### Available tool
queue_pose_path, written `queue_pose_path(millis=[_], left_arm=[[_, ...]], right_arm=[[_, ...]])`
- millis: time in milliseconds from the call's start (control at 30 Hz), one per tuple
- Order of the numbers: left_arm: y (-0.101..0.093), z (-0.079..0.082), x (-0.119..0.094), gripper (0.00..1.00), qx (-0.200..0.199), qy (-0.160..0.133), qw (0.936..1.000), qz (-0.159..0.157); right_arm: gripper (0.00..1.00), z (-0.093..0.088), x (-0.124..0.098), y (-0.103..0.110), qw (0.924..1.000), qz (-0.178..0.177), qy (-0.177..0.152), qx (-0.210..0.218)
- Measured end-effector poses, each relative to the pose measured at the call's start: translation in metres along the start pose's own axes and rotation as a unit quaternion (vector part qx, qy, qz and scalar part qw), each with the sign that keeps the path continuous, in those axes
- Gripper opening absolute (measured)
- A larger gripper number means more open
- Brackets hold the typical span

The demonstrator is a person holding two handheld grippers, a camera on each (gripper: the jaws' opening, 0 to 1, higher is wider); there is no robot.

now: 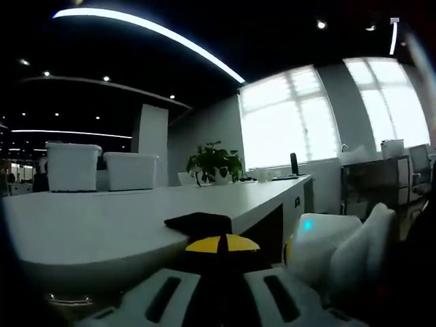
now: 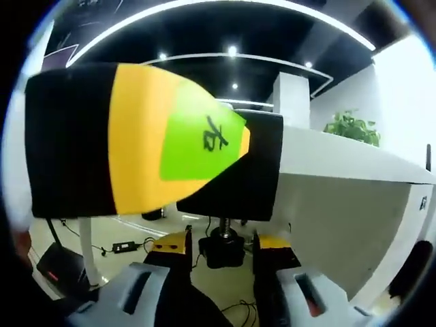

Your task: Clamp the fixed fixture on the desktop, loosen the retaining clip, secure it to the edge of the desk, and tighten the retaining clip.

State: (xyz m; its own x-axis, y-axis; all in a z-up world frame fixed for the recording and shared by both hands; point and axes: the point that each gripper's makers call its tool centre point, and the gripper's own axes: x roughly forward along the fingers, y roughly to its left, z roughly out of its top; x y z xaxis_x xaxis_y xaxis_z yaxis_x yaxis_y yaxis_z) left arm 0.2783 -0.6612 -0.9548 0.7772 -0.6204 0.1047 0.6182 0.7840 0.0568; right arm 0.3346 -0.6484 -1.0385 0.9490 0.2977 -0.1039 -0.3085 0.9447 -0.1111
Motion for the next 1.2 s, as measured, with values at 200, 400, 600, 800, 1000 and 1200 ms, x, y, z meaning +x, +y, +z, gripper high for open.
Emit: queue_pose_path(millis=[200,400,600,800,1000,1200], left_arm=[[0.001,0.0,0.0,0.01,0.0,0.0,1.0,0.0],[0.0,0.0,0.001,0.01,-0.003,0.002,1.0,0.003],[-0.001,0.0,0.003,0.01,0.013,0.008,0.9998,0.011],[-0.002,0.0,0.004,0.01,0.019,0.015,0.9995,0.019],[0.002,-0.003,0.005,0.01,0.022,0.024,0.999,0.031],[0.001,-0.004,0.005,0.01,0.04,0.037,0.9977,0.042]], right_arm=[[0.24,0.002,0.002,0.0,0.9999,-0.001,-0.009,-0.006],[0.23,0.001,0.001,0.0,1.0,-0.002,-0.006,-0.002],[0.22,0.001,0.003,0.005,0.998,0.061,0.005,-0.015],[0.21,0.0,0.003,0.009,0.9828,0.182,0.001,-0.032],[0.21,-0.001,0.005,0.012,0.9552,0.291,-0.004,-0.052],[0.22,-0.001,0.0,0.019,0.922,0.38,-0.011,-0.071]])
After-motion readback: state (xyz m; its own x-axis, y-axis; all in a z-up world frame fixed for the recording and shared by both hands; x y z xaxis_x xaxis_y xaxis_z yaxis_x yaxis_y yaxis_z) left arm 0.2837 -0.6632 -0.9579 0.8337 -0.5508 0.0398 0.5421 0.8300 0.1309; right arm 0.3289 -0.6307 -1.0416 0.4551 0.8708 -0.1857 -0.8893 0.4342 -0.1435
